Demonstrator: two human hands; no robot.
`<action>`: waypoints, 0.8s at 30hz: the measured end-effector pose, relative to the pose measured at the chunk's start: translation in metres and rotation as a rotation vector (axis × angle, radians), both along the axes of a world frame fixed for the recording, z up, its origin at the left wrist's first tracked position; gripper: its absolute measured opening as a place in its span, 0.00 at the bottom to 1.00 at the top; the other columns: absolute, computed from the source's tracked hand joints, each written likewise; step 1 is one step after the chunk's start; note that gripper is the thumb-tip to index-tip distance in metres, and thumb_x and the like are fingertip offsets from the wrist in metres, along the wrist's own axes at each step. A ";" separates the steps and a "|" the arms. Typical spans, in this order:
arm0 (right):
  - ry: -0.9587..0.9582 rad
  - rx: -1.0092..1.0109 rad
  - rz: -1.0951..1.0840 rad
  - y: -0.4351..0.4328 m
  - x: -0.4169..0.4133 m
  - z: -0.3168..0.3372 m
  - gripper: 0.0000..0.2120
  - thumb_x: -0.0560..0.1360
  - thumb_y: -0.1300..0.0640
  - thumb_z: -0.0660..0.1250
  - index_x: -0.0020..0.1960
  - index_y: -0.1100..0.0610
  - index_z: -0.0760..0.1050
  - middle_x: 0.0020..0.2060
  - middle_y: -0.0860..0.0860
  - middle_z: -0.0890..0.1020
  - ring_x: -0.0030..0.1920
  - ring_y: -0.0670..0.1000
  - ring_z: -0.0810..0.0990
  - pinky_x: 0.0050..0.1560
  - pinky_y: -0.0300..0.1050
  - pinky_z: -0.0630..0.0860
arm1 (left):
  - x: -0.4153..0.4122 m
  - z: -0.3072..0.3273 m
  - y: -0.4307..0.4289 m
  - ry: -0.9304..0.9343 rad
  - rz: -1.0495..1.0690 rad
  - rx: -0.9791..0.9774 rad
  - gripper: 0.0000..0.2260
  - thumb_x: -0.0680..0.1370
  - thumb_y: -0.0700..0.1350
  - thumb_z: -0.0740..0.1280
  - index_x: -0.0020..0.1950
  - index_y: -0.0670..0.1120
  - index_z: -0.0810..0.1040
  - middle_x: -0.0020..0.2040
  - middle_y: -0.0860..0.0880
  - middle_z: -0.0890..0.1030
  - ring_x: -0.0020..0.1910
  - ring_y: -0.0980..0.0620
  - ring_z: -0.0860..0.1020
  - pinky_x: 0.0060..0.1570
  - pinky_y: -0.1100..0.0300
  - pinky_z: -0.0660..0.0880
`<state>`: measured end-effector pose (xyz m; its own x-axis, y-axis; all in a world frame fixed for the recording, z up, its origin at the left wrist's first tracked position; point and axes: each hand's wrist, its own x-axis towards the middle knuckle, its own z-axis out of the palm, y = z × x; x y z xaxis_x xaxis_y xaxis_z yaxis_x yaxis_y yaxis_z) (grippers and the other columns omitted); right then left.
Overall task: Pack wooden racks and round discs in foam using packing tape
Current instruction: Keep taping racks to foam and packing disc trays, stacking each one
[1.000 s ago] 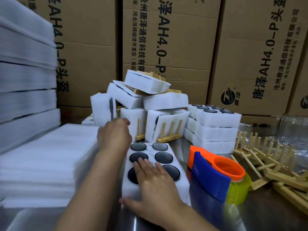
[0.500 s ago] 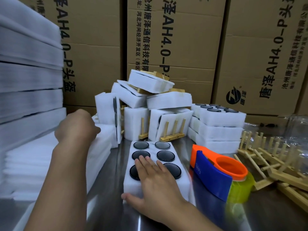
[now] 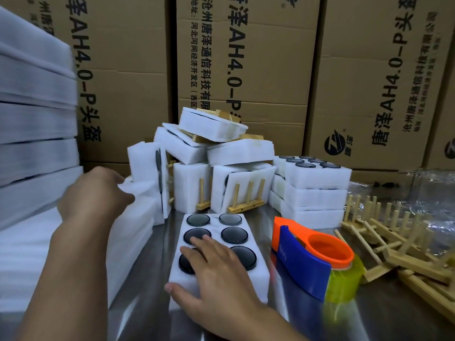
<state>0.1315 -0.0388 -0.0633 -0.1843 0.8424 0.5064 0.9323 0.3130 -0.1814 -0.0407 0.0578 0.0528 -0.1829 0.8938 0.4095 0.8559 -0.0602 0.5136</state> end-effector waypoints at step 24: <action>1.641 0.063 -0.104 0.012 0.070 0.047 0.14 0.76 0.66 0.60 0.58 0.53 0.71 0.49 0.57 0.81 0.48 0.59 0.79 0.49 0.52 0.75 | 0.101 -0.010 -0.059 -0.340 -0.648 0.283 0.16 0.73 0.48 0.64 0.61 0.59 0.76 0.53 0.60 0.81 0.54 0.60 0.78 0.56 0.58 0.74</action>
<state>0.2016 -0.0271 -0.0162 0.6036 0.7877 0.1234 -0.2156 0.3103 -0.9259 0.0605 -0.0015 0.0432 0.1834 0.7354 0.6524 0.4036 -0.6614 0.6321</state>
